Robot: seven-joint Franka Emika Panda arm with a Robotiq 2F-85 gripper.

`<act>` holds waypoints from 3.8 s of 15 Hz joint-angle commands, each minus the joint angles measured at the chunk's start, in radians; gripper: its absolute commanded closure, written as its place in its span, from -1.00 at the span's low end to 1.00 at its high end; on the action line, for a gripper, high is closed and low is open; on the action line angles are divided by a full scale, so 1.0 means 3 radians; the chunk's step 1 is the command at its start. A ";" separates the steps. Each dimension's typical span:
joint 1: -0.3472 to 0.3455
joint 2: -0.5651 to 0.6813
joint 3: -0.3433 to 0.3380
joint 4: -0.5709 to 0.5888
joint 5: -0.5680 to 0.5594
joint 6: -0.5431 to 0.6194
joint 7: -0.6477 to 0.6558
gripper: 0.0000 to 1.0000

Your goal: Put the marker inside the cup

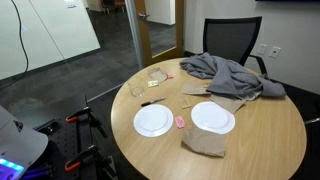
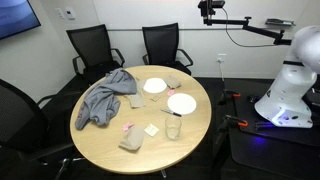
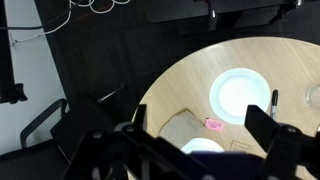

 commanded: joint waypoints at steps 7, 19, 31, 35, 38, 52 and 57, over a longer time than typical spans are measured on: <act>0.0057 0.0001 -0.0047 0.0010 -0.0013 -0.0012 0.0013 -1.00; 0.0352 -0.0026 0.0139 -0.0626 0.0386 0.0410 0.0375 -1.00; 0.0580 -0.0050 0.0395 -0.1762 0.1050 0.2002 0.0832 -1.00; 0.0664 0.0124 0.0521 -0.2083 0.1204 0.2889 0.1010 -1.00; 0.0681 0.0394 0.0626 -0.2153 0.1167 0.3420 0.1160 -1.00; 0.0667 0.2008 0.0461 -0.1360 -0.0200 0.4254 0.2333 -1.00; 0.0940 0.2434 0.0153 -0.1054 -0.0114 0.4317 0.2079 -1.00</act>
